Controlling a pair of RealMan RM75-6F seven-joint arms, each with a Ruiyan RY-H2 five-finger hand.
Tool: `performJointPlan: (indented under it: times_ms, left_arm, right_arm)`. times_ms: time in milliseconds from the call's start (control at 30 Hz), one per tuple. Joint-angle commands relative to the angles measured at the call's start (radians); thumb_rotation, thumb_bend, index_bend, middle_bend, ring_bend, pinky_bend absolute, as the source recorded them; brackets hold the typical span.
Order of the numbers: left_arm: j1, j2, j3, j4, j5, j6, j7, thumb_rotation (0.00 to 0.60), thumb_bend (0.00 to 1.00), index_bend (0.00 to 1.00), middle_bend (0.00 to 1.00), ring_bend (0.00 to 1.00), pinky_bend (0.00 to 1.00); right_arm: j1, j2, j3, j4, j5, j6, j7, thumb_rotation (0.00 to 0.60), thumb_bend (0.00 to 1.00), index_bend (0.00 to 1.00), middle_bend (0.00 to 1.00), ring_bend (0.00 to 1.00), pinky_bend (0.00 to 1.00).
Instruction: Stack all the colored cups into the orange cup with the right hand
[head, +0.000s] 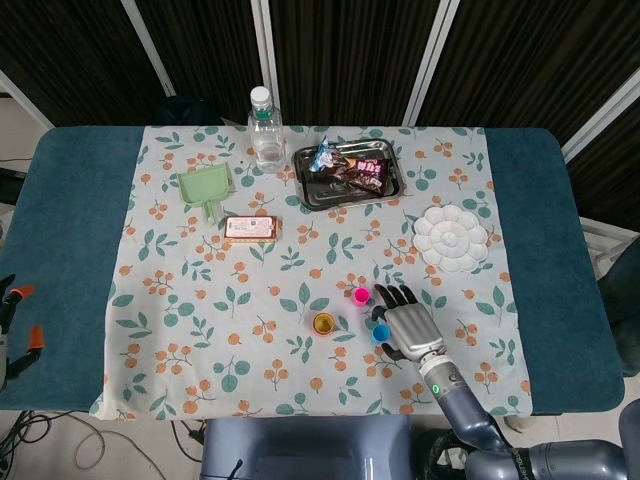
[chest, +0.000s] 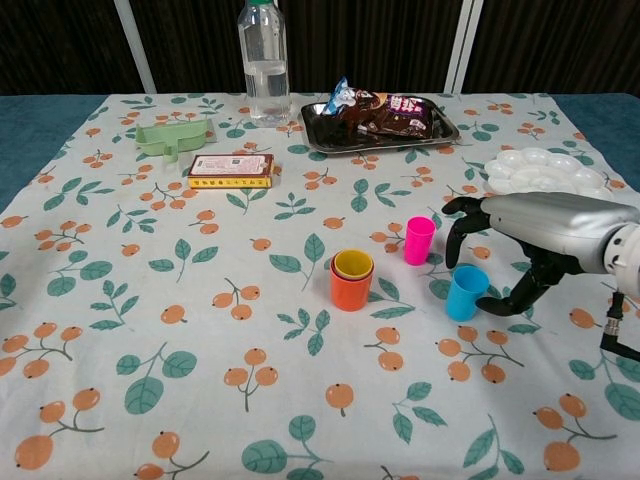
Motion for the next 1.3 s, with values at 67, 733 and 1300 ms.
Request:
performJointPlan:
  times_ms: [67, 733, 1300]
  left_arm:
    - [0.000, 0.000, 0.000, 0.000, -0.001, -0.001, 0.000, 0.600, 0.46, 0.23, 0.06, 0.00, 0.05]
    - [0.000, 0.001, -0.001, -0.006, -0.002, -0.001, -0.001, 0.600, 0.46, 0.23, 0.06, 0.00, 0.05]
    - [0.000, 0.002, 0.000, -0.006, -0.005, -0.004, 0.003, 0.600, 0.46, 0.23, 0.06, 0.00, 0.05]
  right_arm:
    - [-0.004, -0.001, 0.002, 0.003, -0.005, -0.004, 0.001, 0.600, 0.40, 0.39, 0.00, 0.00, 0.05]
    - [-0.024, -0.013, 0.027, 0.002, -0.018, -0.005, -0.005, 0.600, 0.40, 0.47, 0.00, 0.00, 0.07]
    - [-0.025, 0.025, 0.056, -0.042, -0.032, -0.007, -0.032, 0.600, 0.40, 0.50, 0.00, 0.00, 0.07]
